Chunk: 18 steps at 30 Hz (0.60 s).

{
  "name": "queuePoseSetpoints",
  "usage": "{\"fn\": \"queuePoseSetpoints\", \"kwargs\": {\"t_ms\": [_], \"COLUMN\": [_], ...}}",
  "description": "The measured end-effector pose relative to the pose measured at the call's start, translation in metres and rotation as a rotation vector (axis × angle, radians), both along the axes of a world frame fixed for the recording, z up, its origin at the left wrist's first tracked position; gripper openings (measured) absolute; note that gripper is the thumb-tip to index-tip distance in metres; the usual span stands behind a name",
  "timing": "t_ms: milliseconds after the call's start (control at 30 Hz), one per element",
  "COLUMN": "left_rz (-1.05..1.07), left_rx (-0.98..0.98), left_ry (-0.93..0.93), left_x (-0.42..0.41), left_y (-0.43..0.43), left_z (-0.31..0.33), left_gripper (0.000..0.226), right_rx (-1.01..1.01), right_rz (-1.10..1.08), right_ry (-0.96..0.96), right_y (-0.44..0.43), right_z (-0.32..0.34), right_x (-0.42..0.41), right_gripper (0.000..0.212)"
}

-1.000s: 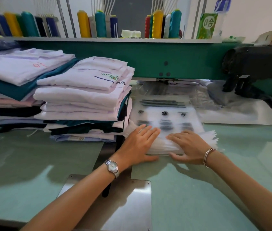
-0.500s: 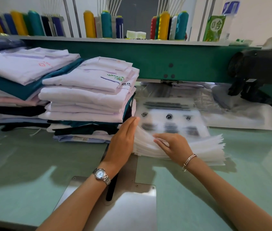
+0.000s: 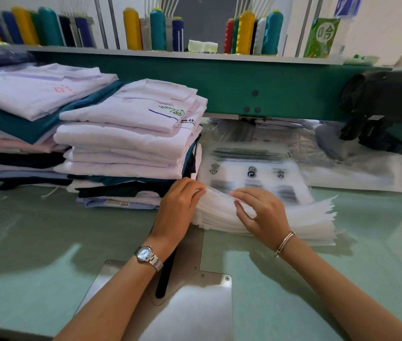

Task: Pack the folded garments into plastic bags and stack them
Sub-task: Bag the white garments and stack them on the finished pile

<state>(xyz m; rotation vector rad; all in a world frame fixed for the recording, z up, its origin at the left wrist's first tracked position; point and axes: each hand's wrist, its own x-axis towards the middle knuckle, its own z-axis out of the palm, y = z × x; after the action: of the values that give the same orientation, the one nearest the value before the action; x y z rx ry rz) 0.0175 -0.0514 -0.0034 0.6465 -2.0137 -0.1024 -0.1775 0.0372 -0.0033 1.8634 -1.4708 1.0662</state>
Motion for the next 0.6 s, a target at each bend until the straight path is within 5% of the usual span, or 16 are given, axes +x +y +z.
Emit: {"fn": "queuePoseSetpoints", "kwargs": {"t_ms": [167, 367, 600], "left_rz": [-0.015, -0.04, -0.041], "left_rx": [-0.02, -0.059, -0.112], "left_ry": [-0.006, 0.007, -0.04], "left_x": [0.003, 0.005, 0.005], "left_y": [-0.002, 0.001, 0.0], "left_z": [0.0, 0.001, 0.002], "left_gripper": [0.008, 0.012, 0.009], "right_rx": [0.073, 0.02, 0.012], "right_rz": [0.008, 0.068, 0.069], "right_ry": [0.092, 0.078, 0.127], "right_y": [-0.019, -0.032, -0.019], "right_z": [0.011, 0.016, 0.008], "right_x": [0.025, 0.042, 0.02], "right_gripper": [0.026, 0.005, 0.003]}}
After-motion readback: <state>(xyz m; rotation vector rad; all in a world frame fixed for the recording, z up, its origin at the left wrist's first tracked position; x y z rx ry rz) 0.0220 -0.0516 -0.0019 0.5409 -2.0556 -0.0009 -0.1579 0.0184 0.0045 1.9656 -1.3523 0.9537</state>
